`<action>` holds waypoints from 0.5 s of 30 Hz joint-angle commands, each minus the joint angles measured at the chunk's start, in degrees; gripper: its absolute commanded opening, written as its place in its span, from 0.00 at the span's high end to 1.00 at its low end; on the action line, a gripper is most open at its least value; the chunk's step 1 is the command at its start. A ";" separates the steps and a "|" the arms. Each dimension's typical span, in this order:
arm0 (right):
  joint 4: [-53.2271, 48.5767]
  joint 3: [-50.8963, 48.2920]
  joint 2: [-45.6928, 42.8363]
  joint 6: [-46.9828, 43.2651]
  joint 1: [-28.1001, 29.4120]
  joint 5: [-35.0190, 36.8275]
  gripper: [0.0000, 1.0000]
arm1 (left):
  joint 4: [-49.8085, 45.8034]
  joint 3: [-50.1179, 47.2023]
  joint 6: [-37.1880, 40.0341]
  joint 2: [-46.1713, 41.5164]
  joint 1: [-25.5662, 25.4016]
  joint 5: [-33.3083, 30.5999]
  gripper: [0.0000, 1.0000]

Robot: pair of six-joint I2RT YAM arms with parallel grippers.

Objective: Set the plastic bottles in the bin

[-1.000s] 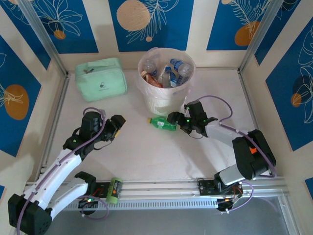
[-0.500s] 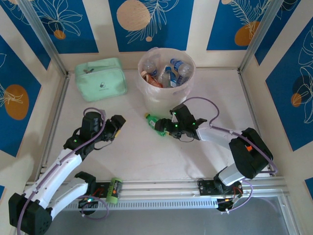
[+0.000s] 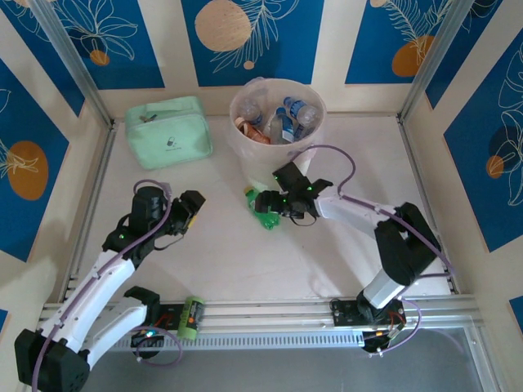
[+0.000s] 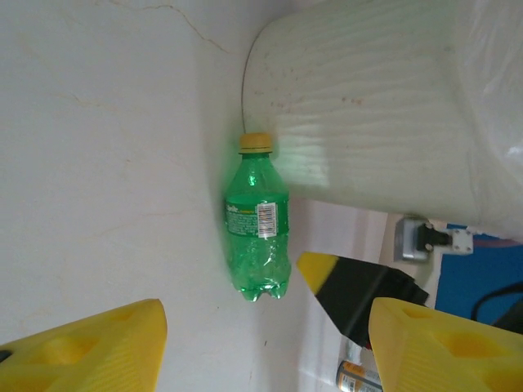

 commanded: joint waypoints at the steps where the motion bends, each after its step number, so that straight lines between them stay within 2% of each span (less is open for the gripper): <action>1: -3.67 2.02 2.12 -7.02 0.98 -0.42 0.08 | -1.53 0.88 1.35 -1.25 1.20 1.00 0.34; 7: -5.47 4.63 4.94 -8.27 2.62 0.32 0.09 | -0.60 0.41 1.00 -0.71 1.81 1.43 0.34; 15: -9.49 10.01 10.45 -9.51 4.16 0.86 0.18 | 0.19 0.92 0.98 0.19 2.33 2.04 0.34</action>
